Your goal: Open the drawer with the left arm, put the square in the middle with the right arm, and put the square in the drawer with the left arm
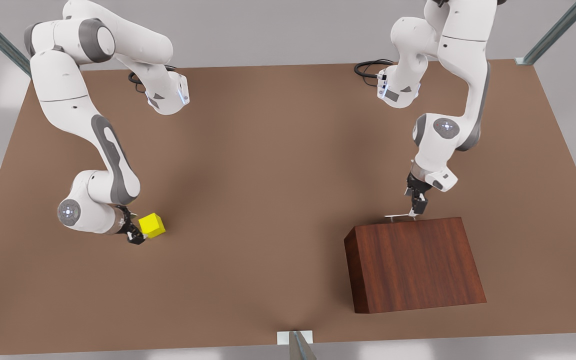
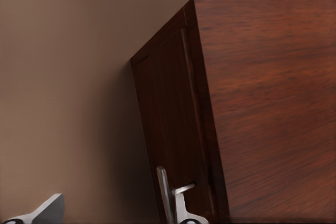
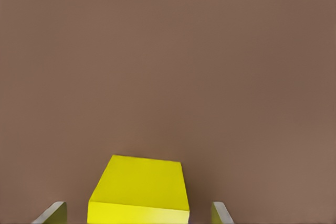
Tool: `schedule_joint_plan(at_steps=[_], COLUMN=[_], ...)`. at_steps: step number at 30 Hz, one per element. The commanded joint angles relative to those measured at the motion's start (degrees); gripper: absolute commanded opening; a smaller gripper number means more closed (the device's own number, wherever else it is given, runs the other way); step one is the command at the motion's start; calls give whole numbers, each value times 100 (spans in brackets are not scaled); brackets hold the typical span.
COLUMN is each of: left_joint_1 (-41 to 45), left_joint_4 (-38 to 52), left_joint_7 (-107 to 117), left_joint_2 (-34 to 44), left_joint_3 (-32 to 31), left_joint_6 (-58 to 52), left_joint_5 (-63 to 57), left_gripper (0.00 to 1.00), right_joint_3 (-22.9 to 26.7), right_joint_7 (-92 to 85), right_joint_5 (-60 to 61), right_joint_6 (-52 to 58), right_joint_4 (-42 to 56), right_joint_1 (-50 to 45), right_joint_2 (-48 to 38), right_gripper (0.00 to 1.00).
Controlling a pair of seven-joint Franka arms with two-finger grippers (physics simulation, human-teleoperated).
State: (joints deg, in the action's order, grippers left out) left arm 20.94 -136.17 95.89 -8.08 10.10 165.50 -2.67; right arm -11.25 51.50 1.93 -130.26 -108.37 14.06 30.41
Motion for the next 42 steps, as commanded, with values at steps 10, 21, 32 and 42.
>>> schedule_joint_plan(at_steps=[10, 21, 32, 42], left_joint_1=[121, 147, 314, 331], left_joint_4=[55, -6, -270, -270], left_joint_7=[0, 26, 123, 185], left_joint_2=[-176, 8, 281, 483], left_joint_3=[0, 0, 0, 27], left_joint_6=[-9, -351, -589, -1160], left_joint_5=[12, 38, 47, 47], left_gripper=[100, 100, 100, 100], right_joint_3=[-61, -9, -553, -1169], right_joint_7=[316, 387, 509, 5545], right_joint_5=[18, -97, -79, -114], right_joint_6=[-26, -17, 642, -17], right_joint_4=[53, 123, 369, 1098], right_joint_1=[-123, -211, -273, -3586], right_joint_2=[299, 352, -254, 220], right_gripper=[98, 66, 67, 64])
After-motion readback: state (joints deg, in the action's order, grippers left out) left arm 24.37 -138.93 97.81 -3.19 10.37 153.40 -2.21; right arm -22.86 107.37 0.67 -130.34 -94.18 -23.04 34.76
